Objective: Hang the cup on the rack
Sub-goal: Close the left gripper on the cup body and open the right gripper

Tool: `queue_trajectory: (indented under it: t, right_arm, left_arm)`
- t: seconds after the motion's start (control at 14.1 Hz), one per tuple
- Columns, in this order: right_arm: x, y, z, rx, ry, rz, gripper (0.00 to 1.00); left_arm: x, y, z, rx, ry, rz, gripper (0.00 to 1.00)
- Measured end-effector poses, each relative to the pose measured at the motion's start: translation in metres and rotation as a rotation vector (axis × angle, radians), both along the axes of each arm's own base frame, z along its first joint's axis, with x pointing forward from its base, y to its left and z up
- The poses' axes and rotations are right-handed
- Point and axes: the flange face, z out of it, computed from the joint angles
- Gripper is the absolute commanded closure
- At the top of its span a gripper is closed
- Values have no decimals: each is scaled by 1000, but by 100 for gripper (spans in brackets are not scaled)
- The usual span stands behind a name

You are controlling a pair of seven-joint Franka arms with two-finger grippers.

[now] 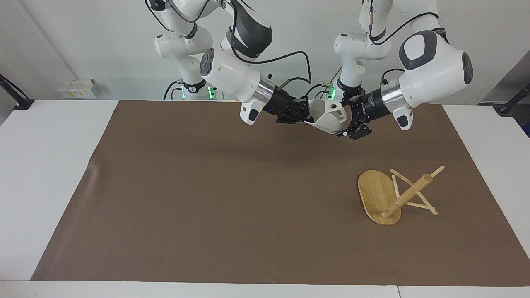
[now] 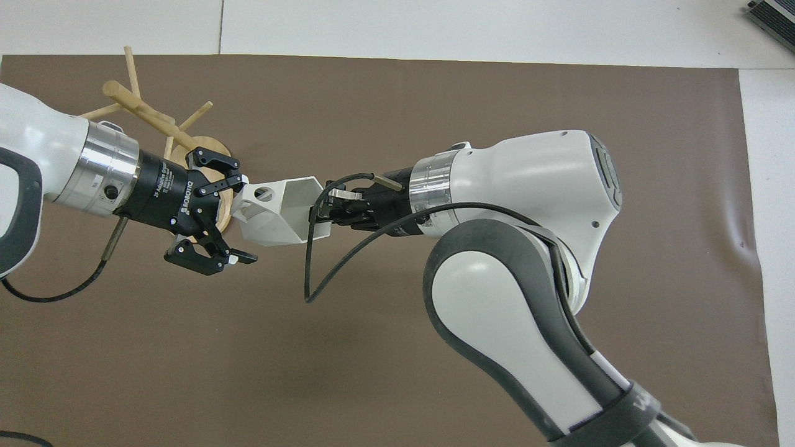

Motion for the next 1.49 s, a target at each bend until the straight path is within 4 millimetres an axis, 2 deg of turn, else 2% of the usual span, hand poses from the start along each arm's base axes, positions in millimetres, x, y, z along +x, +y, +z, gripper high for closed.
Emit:
queue_trajectory:
  t: [0.28, 0.64, 0.85, 0.92, 1.06, 1.2, 1.27, 1.49]
  right_arm:
    - [0, 0, 0, 0, 0, 0, 100]
    - [0, 0, 0, -1, 0, 0, 100]
    - [0, -1, -1, -2, 2, -1, 100]
    - [0, -1, -1, -1, 2, -1, 100]
    - [0, 0, -1, -1, 2, -1, 100]
    - [2, -3, -1, -1, -2, -11, 100]
    - [2, -3, -1, -1, -2, -11, 100]
    - [2, -3, -1, -1, -2, -11, 100]
  left_arm:
    - [0, 1, 7, -5, -14, 32, 0]
    - [-2, -8, -10, 5, -28, 83, 0]
    - [-5, -10, -6, 3, -28, 97, 0]
    - [-5, -10, -4, 0, -30, 101, 20]
    - [-6, -10, -1, -1, -33, 107, 67]
    - [-7, -10, 0, -3, -34, 106, 95]
    - [-7, -10, 0, -3, -34, 107, 100]
    - [-8, -9, 0, -3, -34, 107, 100]
